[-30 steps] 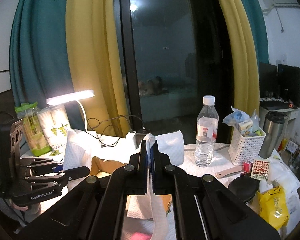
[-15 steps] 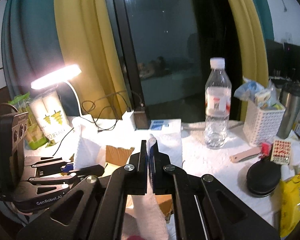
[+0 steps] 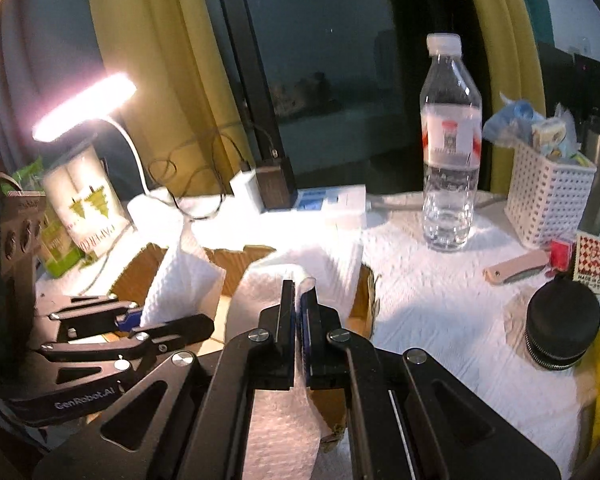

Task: Organize soft objects
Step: 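Carry the towel and tissue paper over the cardboard box with both grippers, then open the right gripper to drop the tissue while the left releases the towel into the box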

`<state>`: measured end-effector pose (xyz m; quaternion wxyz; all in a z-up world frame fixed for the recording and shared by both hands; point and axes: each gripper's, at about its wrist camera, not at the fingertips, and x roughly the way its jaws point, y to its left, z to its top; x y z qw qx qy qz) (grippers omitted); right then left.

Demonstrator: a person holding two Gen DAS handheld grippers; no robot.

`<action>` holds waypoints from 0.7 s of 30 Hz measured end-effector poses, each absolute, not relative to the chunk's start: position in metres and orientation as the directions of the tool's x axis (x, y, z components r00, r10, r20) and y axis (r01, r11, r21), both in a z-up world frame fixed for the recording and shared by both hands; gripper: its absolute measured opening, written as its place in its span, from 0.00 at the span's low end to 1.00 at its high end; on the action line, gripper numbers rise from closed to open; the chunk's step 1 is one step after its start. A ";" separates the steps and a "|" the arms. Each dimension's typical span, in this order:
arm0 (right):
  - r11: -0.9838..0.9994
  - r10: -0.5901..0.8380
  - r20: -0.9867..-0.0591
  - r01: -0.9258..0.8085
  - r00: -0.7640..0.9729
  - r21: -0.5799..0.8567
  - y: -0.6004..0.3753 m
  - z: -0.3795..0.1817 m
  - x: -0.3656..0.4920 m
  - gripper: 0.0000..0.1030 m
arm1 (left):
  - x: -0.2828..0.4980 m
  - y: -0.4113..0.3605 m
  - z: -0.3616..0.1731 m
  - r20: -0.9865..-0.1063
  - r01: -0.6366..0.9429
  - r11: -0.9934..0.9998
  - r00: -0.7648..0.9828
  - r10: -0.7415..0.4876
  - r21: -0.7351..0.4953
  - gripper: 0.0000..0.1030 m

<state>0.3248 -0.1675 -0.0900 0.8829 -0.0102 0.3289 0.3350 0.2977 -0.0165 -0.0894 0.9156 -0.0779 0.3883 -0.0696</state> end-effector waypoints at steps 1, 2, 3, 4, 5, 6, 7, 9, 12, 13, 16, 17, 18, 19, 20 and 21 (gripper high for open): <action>0.780 0.575 -0.598 -0.595 0.559 0.193 -0.166 -0.093 0.326 0.03 | 0.299 -0.017 -0.091 -0.706 0.067 0.978 0.683 -0.188 -0.196 0.18; 0.784 0.563 -0.609 -0.593 0.558 0.182 -0.164 -0.096 0.327 0.03 | 0.302 -0.018 -0.092 -0.712 0.065 0.978 0.676 -0.188 -0.196 0.18; 0.786 0.548 -0.632 -0.595 0.549 0.165 -0.161 -0.101 0.328 0.03 | 0.302 -0.018 -0.093 -0.716 0.064 0.978 0.672 -0.189 -0.198 0.18; 0.787 0.534 -0.652 -0.599 0.538 0.149 -0.157 -0.105 0.329 0.03 | 0.302 -0.018 -0.094 -0.720 0.063 0.978 0.667 -0.191 -0.201 0.18; 0.792 0.517 -0.661 -0.597 0.544 0.128 -0.155 -0.108 0.329 0.03 | 0.305 -0.019 -0.095 -0.727 0.062 0.977 0.659 -0.194 -0.204 0.20; 0.799 0.504 -0.659 -0.591 0.559 0.109 -0.156 -0.108 0.327 0.03 | 0.305 -0.018 -0.096 -0.731 0.063 0.977 0.654 -0.196 -0.205 0.22; 0.803 0.500 -0.647 -0.588 0.575 0.098 -0.157 -0.106 0.325 0.05 | 0.307 -0.019 -0.098 -0.737 0.063 0.977 0.646 -0.197 -0.206 0.22; 0.810 0.499 -0.619 -0.580 0.607 0.084 -0.161 -0.099 0.321 0.19 | 0.306 -0.019 -0.099 -0.743 0.065 0.976 0.639 -0.201 -0.208 0.23; 0.830 0.474 -0.596 -0.555 0.648 0.056 -0.168 -0.092 0.321 0.52 | 0.307 -0.021 -0.099 -0.745 0.071 0.974 0.633 -0.210 -0.214 0.23; 0.833 0.471 -0.598 -0.551 0.649 0.058 -0.169 -0.093 0.322 0.55 | 0.308 -0.022 -0.099 -0.746 0.075 0.973 0.630 -0.215 -0.217 0.23; 0.842 0.440 -0.634 -0.537 0.636 0.046 -0.169 -0.102 0.327 0.55 | 0.309 -0.024 -0.100 -0.751 0.088 0.971 0.620 -0.227 -0.220 0.23; 0.843 0.435 -0.649 -0.536 0.624 0.049 -0.169 -0.106 0.329 0.55 | 0.309 -0.025 -0.100 -0.753 0.089 0.972 0.618 -0.226 -0.219 0.23; 0.841 0.434 -0.665 -0.537 0.607 0.058 -0.168 -0.112 0.332 0.55 | 0.309 -0.025 -0.100 -0.754 0.088 0.972 0.617 -0.225 -0.218 0.24; 0.839 0.437 -0.684 -0.539 0.585 0.075 -0.166 -0.117 0.335 0.55 | 0.309 -0.025 -0.100 -0.754 0.086 0.972 0.617 -0.225 -0.219 0.24; 0.835 0.443 -0.696 -0.542 0.565 0.092 -0.165 -0.122 0.337 0.55 | 0.309 -0.024 -0.100 -0.753 0.085 0.972 0.618 -0.225 -0.221 0.24; 0.832 0.449 -0.709 -0.544 0.544 0.110 -0.164 -0.126 0.340 0.55 | 0.309 -0.023 -0.101 -0.754 0.083 0.971 0.617 -0.226 -0.222 0.24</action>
